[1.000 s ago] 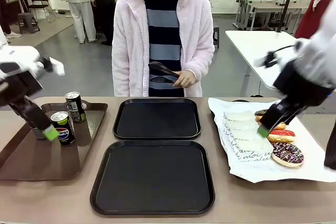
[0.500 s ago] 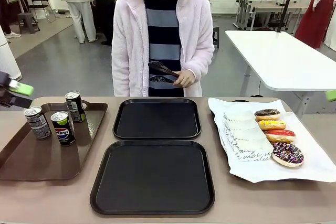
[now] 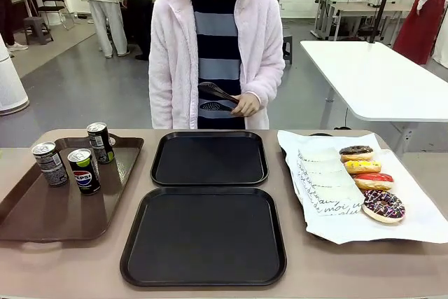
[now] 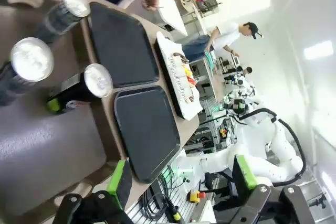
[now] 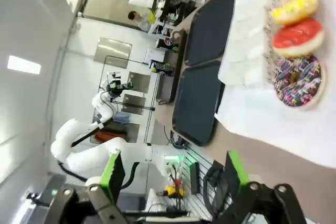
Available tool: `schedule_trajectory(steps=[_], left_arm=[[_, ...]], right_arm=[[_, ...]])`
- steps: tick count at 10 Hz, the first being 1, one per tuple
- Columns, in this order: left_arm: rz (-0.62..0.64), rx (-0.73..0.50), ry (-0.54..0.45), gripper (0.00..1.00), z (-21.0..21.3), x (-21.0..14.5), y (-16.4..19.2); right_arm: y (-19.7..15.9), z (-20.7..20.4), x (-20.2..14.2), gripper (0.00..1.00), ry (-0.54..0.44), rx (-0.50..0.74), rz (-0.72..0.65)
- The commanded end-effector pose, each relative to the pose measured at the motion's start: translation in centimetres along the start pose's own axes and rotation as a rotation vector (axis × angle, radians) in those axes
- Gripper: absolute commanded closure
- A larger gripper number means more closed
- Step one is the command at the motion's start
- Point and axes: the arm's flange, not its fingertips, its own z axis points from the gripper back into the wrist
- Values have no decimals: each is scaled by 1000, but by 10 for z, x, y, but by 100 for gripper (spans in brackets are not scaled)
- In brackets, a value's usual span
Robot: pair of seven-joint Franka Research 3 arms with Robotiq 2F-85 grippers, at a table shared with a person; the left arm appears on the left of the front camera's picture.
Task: Set up donuts and drinks on trays.
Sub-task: Pick up one Pepsi coke and place it on the Flat Tray.
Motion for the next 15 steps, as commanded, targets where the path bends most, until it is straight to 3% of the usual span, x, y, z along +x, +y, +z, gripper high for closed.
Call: schedule_trajectory(steps=[1,4,5,6,15], left_arm=[[27,39,33,0,19,6,2],[66,128,47,0,49,-1,-5],[39,157,83,0,50,-2,-15],[54,91,21,0,43,2,6],[54,91,21,0,43,2,6]], right_arm=[[-6,17,-6,0,-10,-5,7],[-1,35,-16,0,-67,-6,58],[13,25,-13,0,-48,-88,128],[-7,35,-19,0,-44,-6,19],[-7,35,-19,0,-44,-6,19]])
